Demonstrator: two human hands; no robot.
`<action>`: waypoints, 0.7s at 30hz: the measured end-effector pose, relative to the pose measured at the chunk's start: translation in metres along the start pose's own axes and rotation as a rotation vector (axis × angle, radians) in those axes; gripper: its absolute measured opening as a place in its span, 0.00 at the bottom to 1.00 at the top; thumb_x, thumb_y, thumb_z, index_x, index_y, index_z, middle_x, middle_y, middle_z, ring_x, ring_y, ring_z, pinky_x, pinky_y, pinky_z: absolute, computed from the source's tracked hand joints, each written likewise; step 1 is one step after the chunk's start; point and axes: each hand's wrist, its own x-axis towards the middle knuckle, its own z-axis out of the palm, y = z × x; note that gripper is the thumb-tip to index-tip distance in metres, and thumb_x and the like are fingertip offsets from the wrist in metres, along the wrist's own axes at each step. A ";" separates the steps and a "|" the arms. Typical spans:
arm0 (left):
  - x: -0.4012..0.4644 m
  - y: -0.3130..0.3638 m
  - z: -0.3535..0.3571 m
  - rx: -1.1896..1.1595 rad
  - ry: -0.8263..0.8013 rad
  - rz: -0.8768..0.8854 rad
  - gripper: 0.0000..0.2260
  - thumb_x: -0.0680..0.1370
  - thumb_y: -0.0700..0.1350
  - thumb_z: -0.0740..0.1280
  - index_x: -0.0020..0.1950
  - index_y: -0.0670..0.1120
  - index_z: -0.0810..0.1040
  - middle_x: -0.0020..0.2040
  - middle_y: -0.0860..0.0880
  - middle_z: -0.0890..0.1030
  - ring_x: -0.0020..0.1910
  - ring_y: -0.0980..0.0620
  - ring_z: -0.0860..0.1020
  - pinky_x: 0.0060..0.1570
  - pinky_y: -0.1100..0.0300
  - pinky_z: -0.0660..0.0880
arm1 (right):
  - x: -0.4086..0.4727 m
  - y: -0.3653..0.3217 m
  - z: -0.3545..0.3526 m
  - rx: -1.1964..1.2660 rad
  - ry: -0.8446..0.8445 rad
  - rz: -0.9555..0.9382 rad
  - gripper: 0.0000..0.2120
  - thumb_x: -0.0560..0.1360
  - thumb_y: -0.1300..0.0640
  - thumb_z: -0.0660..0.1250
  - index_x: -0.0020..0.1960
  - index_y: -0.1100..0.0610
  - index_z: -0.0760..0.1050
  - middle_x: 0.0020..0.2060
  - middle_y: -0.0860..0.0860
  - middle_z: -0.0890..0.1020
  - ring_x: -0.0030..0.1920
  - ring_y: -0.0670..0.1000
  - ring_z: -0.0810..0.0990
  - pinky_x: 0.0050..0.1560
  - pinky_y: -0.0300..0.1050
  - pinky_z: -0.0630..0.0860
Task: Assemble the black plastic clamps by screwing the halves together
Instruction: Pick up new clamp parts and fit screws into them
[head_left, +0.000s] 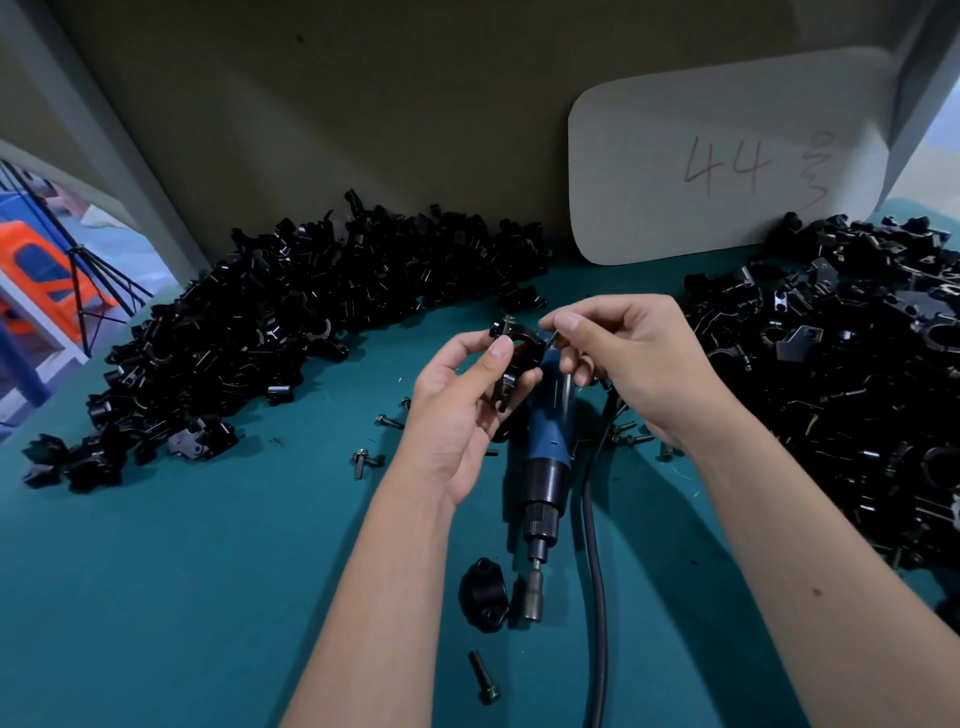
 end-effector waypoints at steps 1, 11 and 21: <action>0.000 0.000 0.000 0.000 -0.008 -0.002 0.02 0.79 0.41 0.71 0.50 0.46 0.80 0.42 0.51 0.85 0.43 0.51 0.85 0.47 0.62 0.81 | 0.000 0.000 0.001 -0.002 0.001 -0.002 0.07 0.81 0.60 0.71 0.48 0.55 0.88 0.35 0.53 0.84 0.34 0.50 0.81 0.35 0.39 0.77; -0.001 0.000 0.002 -0.004 -0.037 -0.021 0.05 0.77 0.41 0.72 0.51 0.43 0.79 0.48 0.45 0.86 0.43 0.50 0.84 0.47 0.62 0.81 | 0.002 0.000 -0.004 -0.141 0.021 -0.008 0.08 0.81 0.56 0.71 0.45 0.51 0.87 0.35 0.54 0.85 0.32 0.53 0.81 0.34 0.39 0.77; -0.003 0.002 0.000 -0.029 -0.043 -0.013 0.07 0.76 0.42 0.73 0.51 0.45 0.78 0.45 0.47 0.86 0.42 0.50 0.84 0.47 0.62 0.82 | -0.003 -0.002 0.002 -0.196 0.085 -0.057 0.08 0.81 0.56 0.71 0.45 0.52 0.86 0.31 0.54 0.83 0.28 0.49 0.78 0.33 0.38 0.75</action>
